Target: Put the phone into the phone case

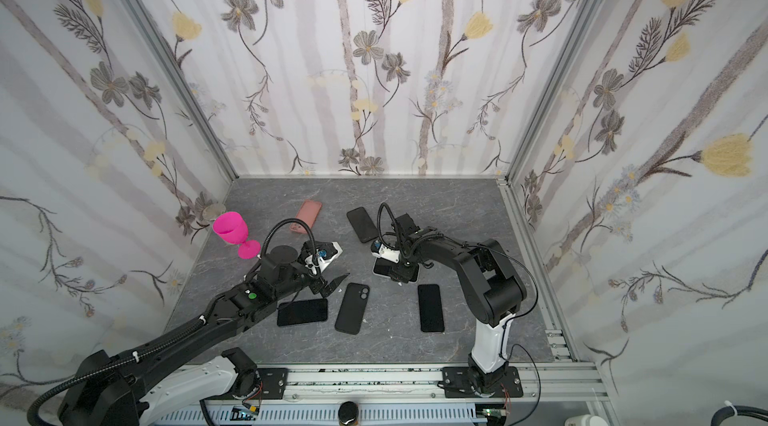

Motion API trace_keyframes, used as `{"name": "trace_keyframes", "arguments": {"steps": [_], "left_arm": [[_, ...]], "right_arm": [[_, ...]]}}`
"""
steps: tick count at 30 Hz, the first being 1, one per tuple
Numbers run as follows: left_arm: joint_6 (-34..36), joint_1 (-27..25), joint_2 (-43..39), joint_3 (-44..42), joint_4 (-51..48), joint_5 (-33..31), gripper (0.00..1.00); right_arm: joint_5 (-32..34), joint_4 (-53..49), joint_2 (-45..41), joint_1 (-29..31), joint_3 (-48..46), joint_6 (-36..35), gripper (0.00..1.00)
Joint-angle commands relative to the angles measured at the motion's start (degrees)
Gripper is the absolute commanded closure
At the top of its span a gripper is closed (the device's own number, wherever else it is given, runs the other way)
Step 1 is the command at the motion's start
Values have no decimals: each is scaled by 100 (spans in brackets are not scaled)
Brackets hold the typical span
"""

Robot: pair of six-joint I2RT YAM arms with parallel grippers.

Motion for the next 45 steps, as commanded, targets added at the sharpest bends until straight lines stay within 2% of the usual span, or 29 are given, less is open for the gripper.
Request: {"name": "trace_keyframes", "arguments": {"steps": [1,4,9,14,21,26,40,43,45], "left_arm": [[152,8,-3,60,-9,90,0],[162,9,-12,57,-26,89,0],[163,10,-35,64,-48,90,0],[162,7,-60,72,-77,88,0],[161,5,-92,84,-74,72,0],[143,9,-100,95,-48,41,0],[125,7,-148,98,-48,14,0],[118,5,-170,100,-40,-7,0],[77,9,-157,95,2,-40,0]], "right_arm": [[-36,-432,162,0,-15,151,27],[47,-453,213,0,38,219,32],[289,-457,290,-96,180,529,34],[605,-448,443,-412,497,1164,39],[1041,-78,530,-1015,850,2130,40],[1235,-185,1084,-1349,1691,2812,40],[1027,-596,2739,-1450,4197,3601,41],[1061,-876,2930,-1442,4651,3787,39],[1077,-960,2956,-1415,4781,3806,31]]}}
